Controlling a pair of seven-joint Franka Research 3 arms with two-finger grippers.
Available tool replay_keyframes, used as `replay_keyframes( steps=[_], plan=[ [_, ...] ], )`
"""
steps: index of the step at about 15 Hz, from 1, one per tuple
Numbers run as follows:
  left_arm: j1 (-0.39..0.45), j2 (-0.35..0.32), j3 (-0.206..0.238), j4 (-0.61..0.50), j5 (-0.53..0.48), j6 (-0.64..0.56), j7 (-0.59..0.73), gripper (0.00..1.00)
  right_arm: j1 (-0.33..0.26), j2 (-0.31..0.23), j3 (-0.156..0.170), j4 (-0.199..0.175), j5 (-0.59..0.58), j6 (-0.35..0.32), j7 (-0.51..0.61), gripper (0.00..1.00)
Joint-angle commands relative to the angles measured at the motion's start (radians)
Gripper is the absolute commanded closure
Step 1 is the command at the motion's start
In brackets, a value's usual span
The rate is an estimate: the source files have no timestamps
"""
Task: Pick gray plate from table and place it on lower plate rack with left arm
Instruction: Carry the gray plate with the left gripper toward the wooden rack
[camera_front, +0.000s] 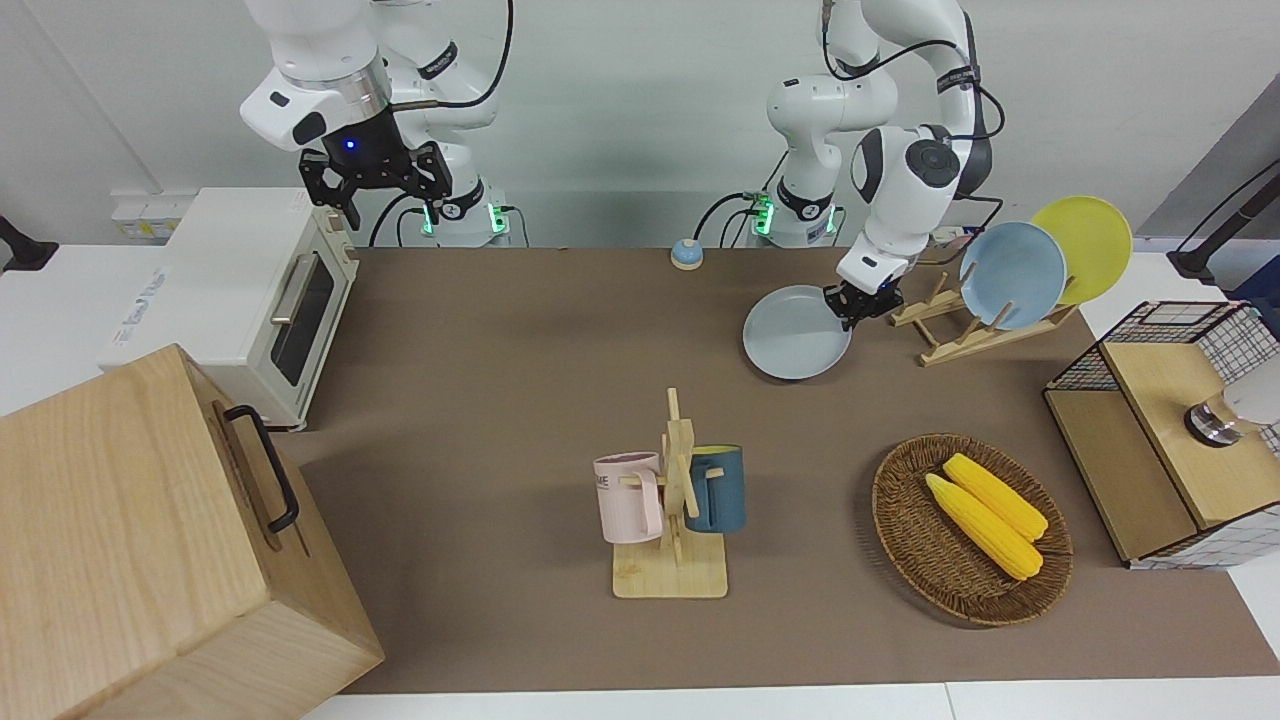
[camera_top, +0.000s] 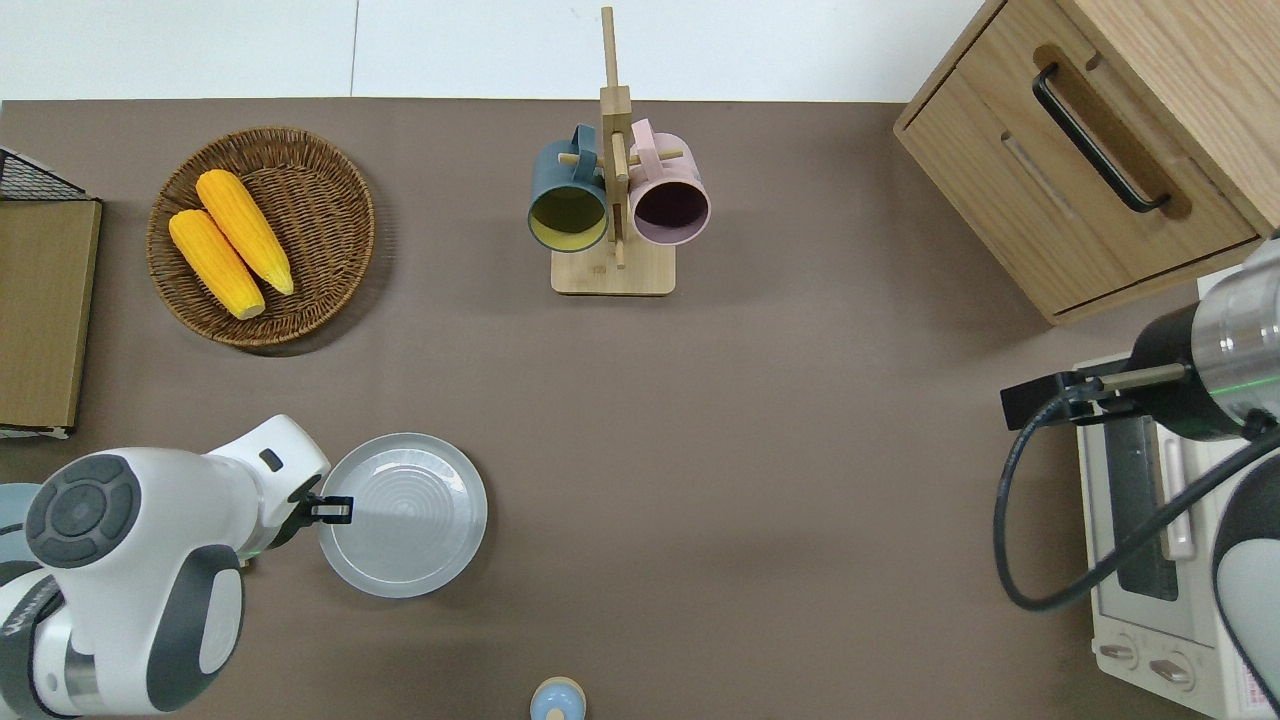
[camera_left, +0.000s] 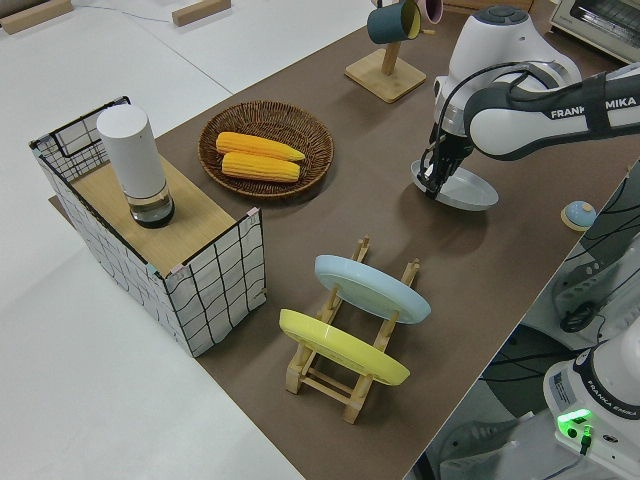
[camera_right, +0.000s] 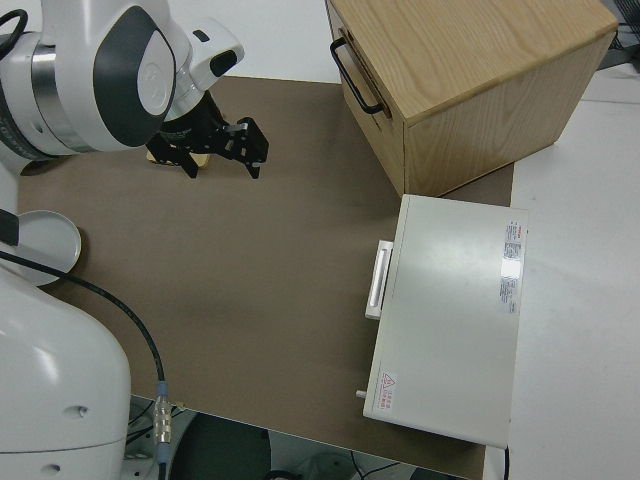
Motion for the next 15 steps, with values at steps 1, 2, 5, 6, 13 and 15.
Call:
replay_keyframes(
  steps=[1,2,5,6,13,15],
  plan=[
    [-0.003,-0.026,0.012,0.115,-0.008,-0.162,-0.001,1.0,-0.01,-0.002,0.006,0.006,0.01,-0.014,0.0,0.011],
    [-0.002,-0.026,0.012,0.146,-0.008,-0.2,-0.001,1.0,-0.01,-0.002,0.006,0.006,0.01,-0.014,0.0,0.013],
    [-0.002,-0.026,0.035,0.236,-0.006,-0.313,0.002,1.0,-0.01,-0.002,0.006,0.006,0.01,-0.014,0.0,0.011],
    [-0.002,-0.026,0.041,0.265,-0.006,-0.346,0.002,1.0,-0.01,-0.002,0.006,0.006,0.01,-0.014,0.0,0.013],
    [-0.002,-0.026,0.093,0.453,0.006,-0.541,0.034,1.0,-0.01,-0.002,0.006,0.006,0.01,-0.014,0.0,0.013],
    [-0.002,-0.026,0.122,0.48,0.007,-0.565,0.054,1.0,-0.01,-0.002,0.006,0.006,0.01,-0.014,0.0,0.011]
  ],
)
